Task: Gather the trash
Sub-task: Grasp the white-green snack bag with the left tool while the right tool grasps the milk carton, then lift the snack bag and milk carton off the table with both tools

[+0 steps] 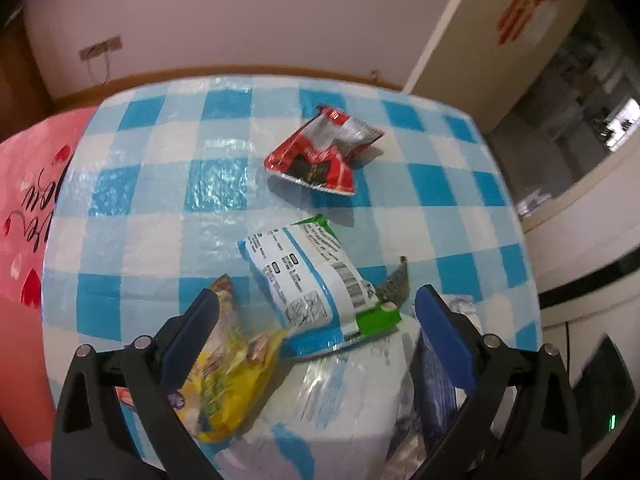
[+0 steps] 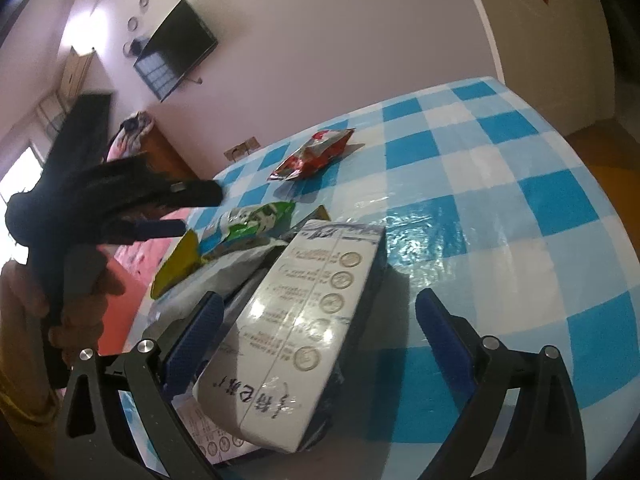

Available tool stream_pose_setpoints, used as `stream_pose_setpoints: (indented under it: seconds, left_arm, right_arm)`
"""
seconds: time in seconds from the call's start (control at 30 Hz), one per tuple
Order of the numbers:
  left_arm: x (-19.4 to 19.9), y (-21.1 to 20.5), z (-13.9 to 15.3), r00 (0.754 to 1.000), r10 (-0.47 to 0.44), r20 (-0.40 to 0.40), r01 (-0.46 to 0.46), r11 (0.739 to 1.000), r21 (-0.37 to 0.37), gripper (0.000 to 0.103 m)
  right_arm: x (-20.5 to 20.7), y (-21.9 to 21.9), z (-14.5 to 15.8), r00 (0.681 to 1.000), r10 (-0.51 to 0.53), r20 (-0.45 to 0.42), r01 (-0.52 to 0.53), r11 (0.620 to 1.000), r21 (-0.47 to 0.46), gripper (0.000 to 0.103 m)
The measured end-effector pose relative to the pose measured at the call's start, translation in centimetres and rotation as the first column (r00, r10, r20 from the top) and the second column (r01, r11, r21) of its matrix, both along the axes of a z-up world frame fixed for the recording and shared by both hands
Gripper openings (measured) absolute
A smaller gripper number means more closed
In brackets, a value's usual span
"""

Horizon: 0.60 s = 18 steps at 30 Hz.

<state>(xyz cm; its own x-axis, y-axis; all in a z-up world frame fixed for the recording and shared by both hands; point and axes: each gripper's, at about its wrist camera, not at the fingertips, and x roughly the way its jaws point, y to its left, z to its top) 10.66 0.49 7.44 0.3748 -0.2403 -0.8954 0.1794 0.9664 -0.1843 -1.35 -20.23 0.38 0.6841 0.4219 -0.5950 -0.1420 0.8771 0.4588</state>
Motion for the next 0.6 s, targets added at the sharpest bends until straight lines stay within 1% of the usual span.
stream_pose_setpoints:
  seconds: [0.13,0.23,0.3,0.33,0.43,0.5,0.57,0.6]
  left_arm:
    - [1.5,-1.4,-1.5,0.999,0.025,-0.041,-0.023,0.999,0.048,0.099]
    - [2.4,-1.9,-2.6,0.996,0.056,-0.064,-0.05,0.994,0.096,0.098]
    - [2.9,-1.9,-3.2,0.994,0.074,-0.077,-0.065,0.992,0.108,0.095]
    - [3.0,-1.8,-3.5,0.993,0.084,-0.081,-0.074,0.99,0.12,0.085]
    - [3.3,-1.6,-4.1,0.99,0.099,-0.104,-0.087,0.989,0.118,0.078]
    - [3.2,-1.5,-4.2,0.989,0.107,-0.099,-0.094,0.987,0.128,0.073]
    - [3.2,-1.4,-4.2,0.989,0.113,-0.096,-0.101,0.987,0.126,0.065]
    - [3.1,-1.3,-4.2,0.989,0.117,-0.094,-0.105,0.987,0.122,0.063]
  right_arm:
    - [0.2,0.0,-0.4,1.0,0.009,-0.01,-0.009,1.0,0.006,0.095]
    - [0.6,-0.1,-0.7,0.999,0.024,-0.023,-0.023,0.999,0.038,0.095]
    - [0.8,-0.3,-1.0,0.998,0.04,-0.038,-0.037,0.996,0.078,0.095]
    - [0.9,-0.4,-1.1,0.998,0.048,-0.045,-0.043,0.994,0.096,0.095]
    - [1.0,-0.3,-1.1,0.998,0.051,-0.042,-0.047,0.995,0.086,0.095]
    - [1.1,-0.2,-1.0,0.998,0.053,-0.04,-0.049,0.996,0.08,0.095]
    - [1.1,-0.1,-1.0,0.998,0.051,-0.041,-0.048,0.996,0.069,0.095]
    - [1.1,0.0,-1.0,0.998,0.05,-0.041,-0.048,0.997,0.061,0.095]
